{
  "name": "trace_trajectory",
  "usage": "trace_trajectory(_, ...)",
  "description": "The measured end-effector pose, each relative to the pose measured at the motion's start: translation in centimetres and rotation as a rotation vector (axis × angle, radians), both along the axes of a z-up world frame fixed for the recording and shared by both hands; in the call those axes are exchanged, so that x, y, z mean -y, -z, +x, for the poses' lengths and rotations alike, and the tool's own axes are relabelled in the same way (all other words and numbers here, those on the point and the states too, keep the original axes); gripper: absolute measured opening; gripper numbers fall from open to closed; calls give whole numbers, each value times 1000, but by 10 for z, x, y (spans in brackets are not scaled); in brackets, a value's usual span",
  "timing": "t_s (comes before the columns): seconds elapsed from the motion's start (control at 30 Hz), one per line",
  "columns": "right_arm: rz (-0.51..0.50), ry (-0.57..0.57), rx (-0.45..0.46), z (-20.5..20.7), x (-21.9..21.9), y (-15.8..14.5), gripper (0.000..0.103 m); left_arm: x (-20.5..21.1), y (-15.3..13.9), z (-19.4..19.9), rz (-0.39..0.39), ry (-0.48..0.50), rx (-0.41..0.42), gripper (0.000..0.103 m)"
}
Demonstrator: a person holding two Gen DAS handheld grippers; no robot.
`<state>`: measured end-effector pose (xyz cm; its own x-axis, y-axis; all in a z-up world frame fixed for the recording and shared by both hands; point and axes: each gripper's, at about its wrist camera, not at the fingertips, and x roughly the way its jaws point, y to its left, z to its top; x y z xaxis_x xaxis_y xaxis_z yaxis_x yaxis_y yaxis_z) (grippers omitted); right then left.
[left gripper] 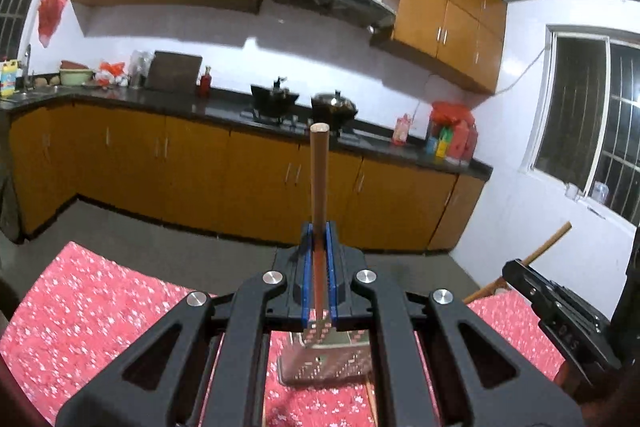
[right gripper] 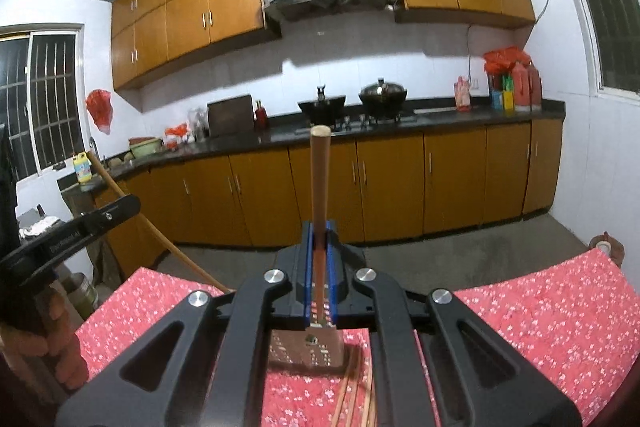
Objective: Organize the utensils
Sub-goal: 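Lower both chopsticks into the beige utensil holder and open both tools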
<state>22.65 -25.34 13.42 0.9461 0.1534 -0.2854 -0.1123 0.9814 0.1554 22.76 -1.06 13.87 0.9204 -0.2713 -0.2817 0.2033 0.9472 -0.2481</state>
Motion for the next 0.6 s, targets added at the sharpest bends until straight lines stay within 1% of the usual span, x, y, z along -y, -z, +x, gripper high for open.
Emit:
trace_trajectory(0.13,15,-2,-52,10,-1,12,9,12,17,8,25,22,-51,7)
trace_trajectory(0.23,25,-5,-62,8,-2,17,10,11,21,11,26,28,-83,7)
trace_trajectory(0.27,25,-6,-58,6,-2,17,12,10,22,10,25,29,-84,9)
trace_trajectory(0.33,27,-2,-48,2,0,15,14,7,19,7,28,22,-75,16)
trace_trajectory(0.37,32,-1,-43,-1,2,13,14,6,17,6,25,17,-70,25)
trace_trajectory(0.4,38,0,-36,-4,5,12,14,6,15,6,21,13,-63,31)
trace_trajectory(0.5,55,6,-7,-15,11,4,14,0,6,-2,11,2,-37,32)
trace_trajectory(0.6,62,22,27,-35,21,-2,15,-9,1,-11,-8,-11,-18,32)
